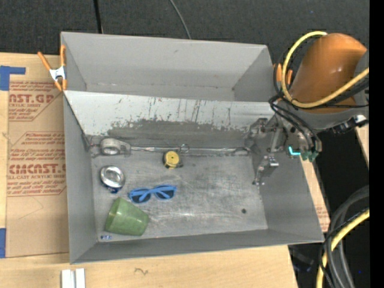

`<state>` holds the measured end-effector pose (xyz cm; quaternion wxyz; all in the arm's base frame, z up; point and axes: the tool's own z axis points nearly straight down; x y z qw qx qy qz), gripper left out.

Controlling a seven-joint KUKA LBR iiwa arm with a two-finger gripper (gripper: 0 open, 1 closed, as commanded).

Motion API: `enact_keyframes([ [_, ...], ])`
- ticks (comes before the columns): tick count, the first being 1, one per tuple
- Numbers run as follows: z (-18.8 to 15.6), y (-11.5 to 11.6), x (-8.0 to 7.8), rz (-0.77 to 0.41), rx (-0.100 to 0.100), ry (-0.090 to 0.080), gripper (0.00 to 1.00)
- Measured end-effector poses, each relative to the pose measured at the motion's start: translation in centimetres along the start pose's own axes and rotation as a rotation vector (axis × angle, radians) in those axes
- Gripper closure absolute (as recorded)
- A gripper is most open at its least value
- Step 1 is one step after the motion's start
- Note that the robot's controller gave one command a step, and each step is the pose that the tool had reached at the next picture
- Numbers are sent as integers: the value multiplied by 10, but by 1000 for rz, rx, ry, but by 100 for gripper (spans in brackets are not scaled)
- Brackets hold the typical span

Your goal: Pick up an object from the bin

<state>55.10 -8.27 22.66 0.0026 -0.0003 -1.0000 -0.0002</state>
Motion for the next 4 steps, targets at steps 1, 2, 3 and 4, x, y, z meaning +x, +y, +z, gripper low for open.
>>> enact_keyframes([
  [1, 156, 96, -12, -108, 2, -12, 0],
  [2, 137, 149, 1, -293, -1, -8, 0],
  [3, 154, 218, 4, -268, 0, -10, 0],
  [4, 152, 216, 4, -264, 0, -6, 100],
])
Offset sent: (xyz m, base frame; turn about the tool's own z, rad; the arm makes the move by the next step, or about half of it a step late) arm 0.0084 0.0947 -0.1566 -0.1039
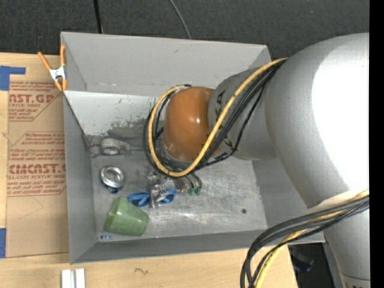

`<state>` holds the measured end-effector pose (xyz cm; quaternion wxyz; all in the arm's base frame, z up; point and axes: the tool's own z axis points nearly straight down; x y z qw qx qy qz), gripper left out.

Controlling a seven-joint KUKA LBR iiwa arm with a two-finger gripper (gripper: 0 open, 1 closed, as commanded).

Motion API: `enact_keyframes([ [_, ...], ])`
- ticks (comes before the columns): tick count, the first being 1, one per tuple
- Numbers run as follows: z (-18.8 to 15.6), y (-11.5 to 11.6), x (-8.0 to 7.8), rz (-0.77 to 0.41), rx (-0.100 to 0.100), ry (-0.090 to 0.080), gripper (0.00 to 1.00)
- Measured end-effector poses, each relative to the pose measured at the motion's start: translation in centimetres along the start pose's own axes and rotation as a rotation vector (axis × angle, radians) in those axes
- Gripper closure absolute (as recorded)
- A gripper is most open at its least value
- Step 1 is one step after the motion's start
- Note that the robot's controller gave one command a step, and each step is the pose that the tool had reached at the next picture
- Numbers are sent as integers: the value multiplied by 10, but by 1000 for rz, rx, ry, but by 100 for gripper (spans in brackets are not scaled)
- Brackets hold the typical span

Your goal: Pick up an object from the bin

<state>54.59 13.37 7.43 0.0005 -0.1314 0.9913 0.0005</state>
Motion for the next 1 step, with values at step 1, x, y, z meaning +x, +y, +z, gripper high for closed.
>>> enact_keyframes([
  [1, -133, -4, 1, -66, 1, -10, 100],
])
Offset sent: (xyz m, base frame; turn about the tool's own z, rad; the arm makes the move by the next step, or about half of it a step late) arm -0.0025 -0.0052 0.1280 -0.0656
